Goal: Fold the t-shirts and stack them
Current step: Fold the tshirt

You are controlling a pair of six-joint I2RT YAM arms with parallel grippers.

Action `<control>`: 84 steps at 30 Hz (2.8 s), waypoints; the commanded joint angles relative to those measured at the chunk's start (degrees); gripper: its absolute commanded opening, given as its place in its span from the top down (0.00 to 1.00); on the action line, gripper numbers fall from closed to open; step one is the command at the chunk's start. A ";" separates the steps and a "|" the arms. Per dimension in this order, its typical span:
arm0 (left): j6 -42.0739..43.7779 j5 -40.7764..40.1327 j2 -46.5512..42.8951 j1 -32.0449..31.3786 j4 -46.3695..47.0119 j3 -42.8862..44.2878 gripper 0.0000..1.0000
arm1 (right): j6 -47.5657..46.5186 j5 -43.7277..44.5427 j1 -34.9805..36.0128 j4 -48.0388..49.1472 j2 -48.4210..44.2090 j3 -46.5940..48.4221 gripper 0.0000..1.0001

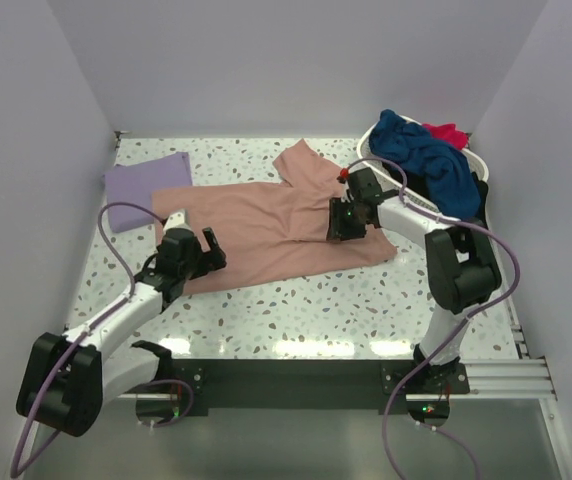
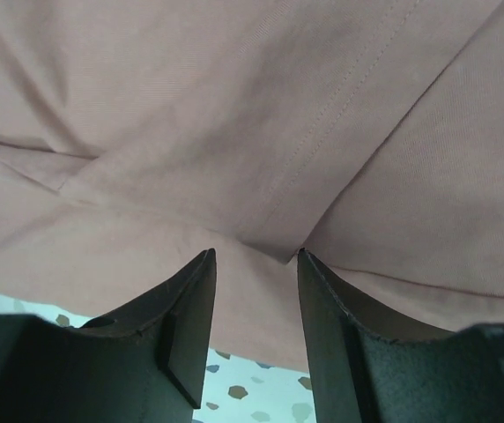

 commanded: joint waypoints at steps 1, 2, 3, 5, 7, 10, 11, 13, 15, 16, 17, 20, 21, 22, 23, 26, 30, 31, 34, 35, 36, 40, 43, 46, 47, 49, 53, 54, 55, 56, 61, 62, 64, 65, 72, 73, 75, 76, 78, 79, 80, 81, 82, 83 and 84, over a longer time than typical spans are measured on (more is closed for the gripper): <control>-1.65 -2.93 1.63 -3.17 7.27 0.04 0.00 | 0.51 0.42 -0.23 1.34 1.79 2.27 0.55; -1.91 -3.11 2.07 -3.70 7.71 -0.05 0.00 | 0.42 0.86 -0.23 1.34 1.97 2.27 0.55; -2.00 -3.29 2.94 -4.83 8.24 0.04 0.00 | 0.33 1.38 -0.23 1.08 1.88 2.18 0.55; -2.53 -3.46 3.91 -6.07 9.56 0.57 0.00 | 0.24 2.52 -0.14 0.81 1.79 2.00 0.55; -2.70 -3.90 5.76 -8.18 10.78 1.53 0.00 | -0.02 2.53 -0.23 1.07 1.79 1.83 0.55; -2.97 -4.43 8.48 -10.99 12.54 3.11 0.00 | 0.07 1.92 -0.14 1.51 2.75 2.44 0.58; -2.97 -4.60 10.05 -11.69 12.99 3.46 0.00 | 0.15 1.39 -0.32 1.51 3.54 2.62 0.59; -3.06 -5.39 11.64 -13.46 14.04 4.52 0.00 | 0.33 0.69 -0.14 1.69 4.16 3.14 0.63; -3.75 -5.31 13.93 -14.42 14.83 5.05 0.00 | 0.33 -0.10 -0.14 1.34 4.87 3.50 0.66; -4.02 -5.22 14.55 -14.60 16.23 5.05 0.00 | 0.24 -0.37 -0.14 1.16 5.04 3.67 0.71; -4.20 -5.13 15.77 -14.86 17.02 5.05 0.00 | 0.16 -0.37 -0.23 0.90 4.78 3.76 0.74; -4.55 -4.96 18.67 -15.74 19.14 5.31 0.00 | -0.11 -0.19 -0.23 -0.50 4.34 4.90 0.90; -4.55 -4.96 19.47 -15.83 19.49 5.31 0.00 | -0.20 0.07 -0.23 -1.12 4.17 5.43 0.92; -4.55 -4.96 20.17 -15.92 20.10 5.23 0.00 | -0.20 0.16 -0.23 -1.65 4.16 7.00 0.95; -4.72 -4.87 21.48 -15.92 20.37 4.97 0.00 | -0.28 0.16 -0.23 -2.35 4.51 8.06 0.96; -5.16 -4.78 22.81 -16.01 21.25 3.82 0.00 | -1.07 -0.19 -0.06 -5.07 6.71 13.77 0.96; -5.87 -4.78 23.08 -16.01 21.95 1.80 0.00 | -1.69 -0.11 0.91 -7.80 10.66 21.85 0.96; -6.13 -4.78 23.17 -16.10 22.13 0.93 0.00 | -1.69 -0.19 1.17 -8.85 12.58 25.26 0.96; -6.57 -5.04 22.73 -16.01 22.04 -0.48 0.00 | -1.78 -0.55 2.75 -10.96 16.11 32.47 0.94; -6.75 -5.13 22.38 -16.10 21.96 -0.83 0.00 | -1.78 -0.46 3.54 -11.40 18.29 34.15 0.92; -6.75 -5.22 22.20 -16.10 21.78 -1.01 0.00 | -1.87 -0.28 3.98 -11.75 19.18 35.56 0.91; -7.19 -5.40 20.62 -16.01 20.20 -2.33 0.00 | -1.95 0.42 5.22 -13.43 23.58 42.60 0.85; -7.45 -5.75 19.13 -16.10 19.32 -3.21 0.00 | -2.04 0.60 5.57 -13.87 25.43 44.54 0.70; -7.63 -5.92 17.90 -16.10 18.36 -3.48 0.00 | -2.48 0.60 5.48 -13.52 24.65 44.20 0.42; -7.63 -6.19 17.28 -16.10 18.09 -3.48 0.00 | -2.48 0.68 5.48 -12.99 23.86 43.49 0.39; -7.63 -6.63 16.58 -16.10 16.86 -3.39 0.00 | -2.31 0.86 5.48 -11.24 20.61 40.60 0.27; -7.10 -9.17 12.72 -16.10 13.17 -2.42 0.00 | -2.57 3.40 5.40 -8.60 12.62 34.27 0.20; -6.66 -10.48 11.75 -16.10 11.25 -1.90 0.00 | -2.66 3.76 5.31 -7.46 10.86 31.04 0.17; -6.31 -11.02 10.70 -16.10 10.45 -1.55 0.00 | -2.66 4.11 5.13 -7.10 7.45 29.44 0.16; -6.05 -11.54 8.68 -16.10 9.57 -1.11 0.00 | -2.57 4.37 4.61 -6.75 5.85 27.77 0.16; -2.88 -15.23 5.15 -15.83 6.84 0.22 0.00 | -1.69 3.76 1.71 -4.29 -2.42 14.24 0.14; -2.45 -15.59 5.50 -15.22 6.66 0.30 0.00 | -1.52 3.59 0.31 -3.77 -4.78 12.22 0.14; -1.65 -15.33 6.72 -14.08 6.83 0.13 0.00 | -1.25 3.15 -1.88 -1.83 -6.46 6.68 0.14; -1.39 -14.89 7.17 -12.77 7.27 -0.05 0.00 | -0.99 2.54 -2.86 -1.48 -7.34 5.10 0.14; 0.81 -10.32 10.15 -8.81 14.56 -2.77 0.00 | -1.51 2.61 -7.35 0.54 -7.27 -3.70 0.14; 0.90 -9.88 11.03 -8.45 14.92 -2.86 0.00 | -1.78 3.49 -7.96 0.37 -7.00 -4.14 0.14; 1.07 -8.39 11.39 -7.84 15.97 -3.30 0.00 | -2.48 4.55 -8.66 -0.24 -5.86 -5.20 0.14; 1.07 -8.12 11.74 -7.83 16.06 -3.30 0.00 | -2.48 4.64 -9.62 -0.16 -5.68 -5.73 0.14; 0.73 -7.51 11.65 -7.83 15.80 -3.39 0.00 | -2.48 4.03 -10.77 -0.51 -5.42 -7.39 0.14; 0.64 -7.42 11.83 -7.83 15.72 -3.47 0.00 | -2.48 3.94 -11.21 -0.68 -5.50 -7.92 0.14; 0.11 -6.90 11.74 -7.83 15.54 -3.56 0.00 | -2.57 4.46 -11.39 -0.86 -5.50 -8.54 0.14; -0.24 -6.63 11.91 -7.83 15.28 -3.65 0.00 | -2.74 4.73 -11.39 -1.12 -5.59 -9.67 0.14; -0.68 -6.37 12.44 -7.83 15.19 -3.82 0.00 | -2.83 4.90 -11.57 -1.30 -5.42 -10.12 0.14; -1.29 -5.84 12.79 -7.83 15.19 -4.09 0.00 | -3.27 4.38 -11.74 -1.56 -5.15 -10.47 0.14; -1.65 -5.58 13.23 -7.83 15.27 -4.18 0.00 | -3.45 4.03 -11.92 -1.82 -4.80 -11.17 0.14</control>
